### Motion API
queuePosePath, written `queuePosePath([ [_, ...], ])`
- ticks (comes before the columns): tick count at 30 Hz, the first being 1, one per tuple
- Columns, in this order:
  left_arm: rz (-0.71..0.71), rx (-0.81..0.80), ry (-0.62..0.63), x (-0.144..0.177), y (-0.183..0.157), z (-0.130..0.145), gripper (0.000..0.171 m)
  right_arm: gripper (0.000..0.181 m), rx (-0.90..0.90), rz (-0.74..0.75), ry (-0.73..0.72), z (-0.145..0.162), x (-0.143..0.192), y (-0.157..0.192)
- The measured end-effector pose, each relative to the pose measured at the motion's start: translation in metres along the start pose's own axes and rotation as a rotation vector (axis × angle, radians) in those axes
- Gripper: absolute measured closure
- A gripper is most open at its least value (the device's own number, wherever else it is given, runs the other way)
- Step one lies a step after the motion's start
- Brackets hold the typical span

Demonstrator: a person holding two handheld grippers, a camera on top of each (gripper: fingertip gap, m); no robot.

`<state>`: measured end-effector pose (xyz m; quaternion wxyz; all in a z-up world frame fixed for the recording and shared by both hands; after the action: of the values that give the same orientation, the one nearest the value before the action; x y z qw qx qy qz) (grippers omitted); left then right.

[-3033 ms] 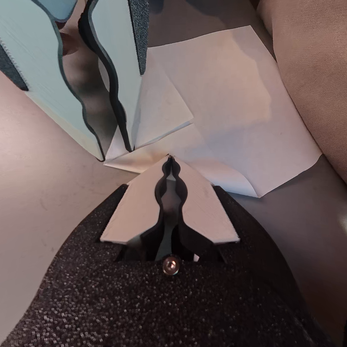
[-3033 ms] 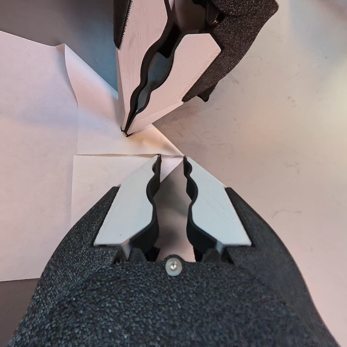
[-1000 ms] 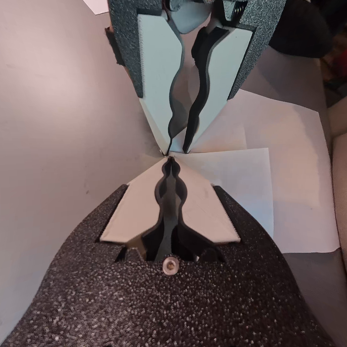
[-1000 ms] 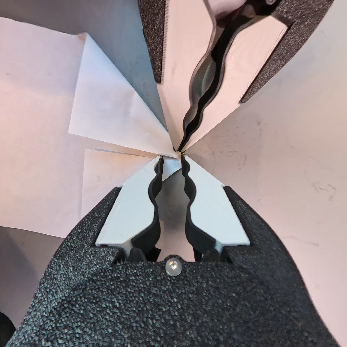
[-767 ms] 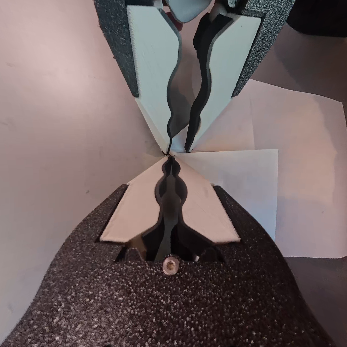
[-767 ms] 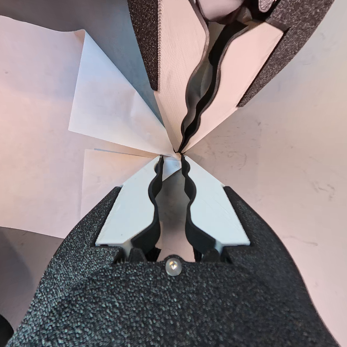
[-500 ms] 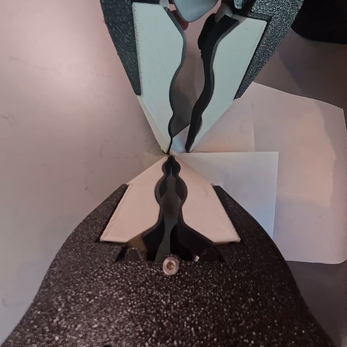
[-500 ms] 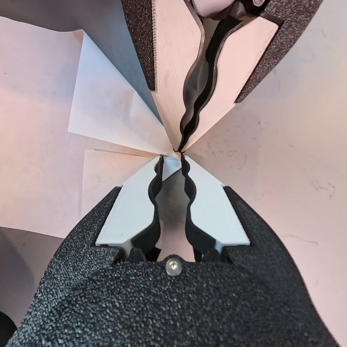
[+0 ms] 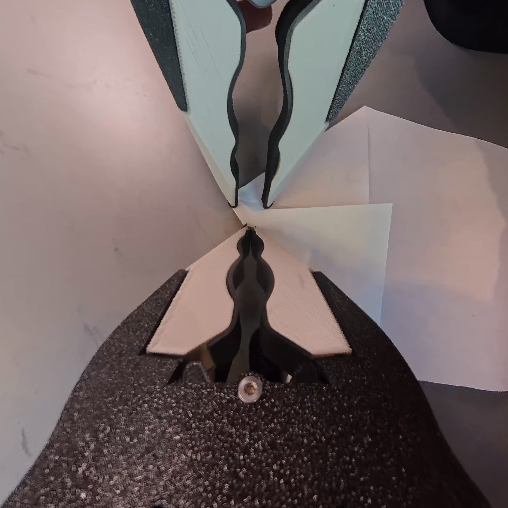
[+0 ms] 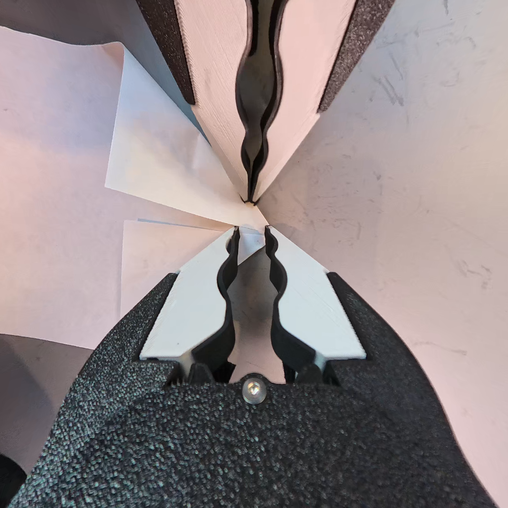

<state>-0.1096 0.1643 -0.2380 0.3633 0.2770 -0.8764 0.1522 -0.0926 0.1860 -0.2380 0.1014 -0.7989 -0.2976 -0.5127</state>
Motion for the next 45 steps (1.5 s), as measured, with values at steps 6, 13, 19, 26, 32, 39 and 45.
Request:
queuePosePath([
  [6, -0.052, -0.014, -0.003, 0.007, -0.011, 0.009, 0.171, 0.163, 0.004, -0.002, 0.001, 0.000, 0.000, 0.000],
  [13, -0.106, 0.010, -0.020, 0.013, -0.021, 0.016, 0.171, 0.163, 0.020, -0.003, -0.004, -0.002, -0.001, 0.003],
  [19, -0.141, 0.044, -0.026, 0.018, -0.030, 0.022, 0.171, 0.163, 0.028, -0.001, 0.002, -0.002, -0.001, 0.003],
  [26, -0.150, 0.069, -0.027, 0.028, -0.046, 0.034, 0.171, 0.164, 0.030, -0.002, -0.003, -0.003, -0.001, 0.003],
  [32, -0.168, 0.086, -0.023, 0.034, -0.057, 0.041, 0.171, 0.164, 0.037, 0.005, 0.004, -0.003, -0.001, 0.003],
  [39, -0.169, 0.093, -0.022, 0.036, -0.075, 0.045, 0.171, 0.164, 0.040, 0.018, 0.000, -0.003, -0.001, 0.004],
  [45, -0.162, 0.114, -0.020, 0.038, -0.086, 0.048, 0.171, 0.164, 0.037, 0.027, 0.000, -0.003, -0.001, 0.005],
])
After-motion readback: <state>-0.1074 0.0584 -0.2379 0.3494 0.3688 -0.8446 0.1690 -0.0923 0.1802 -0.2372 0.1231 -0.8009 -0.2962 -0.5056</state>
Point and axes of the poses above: each gripper's, where its closed fingertips meet, x back along the fingers, z out of its underside, y = z × x across the jaws, the point moved 1 cm from there along x, back along the fingers, and after that the axes turned 9 degrees about -x, right-handed, at the moved point
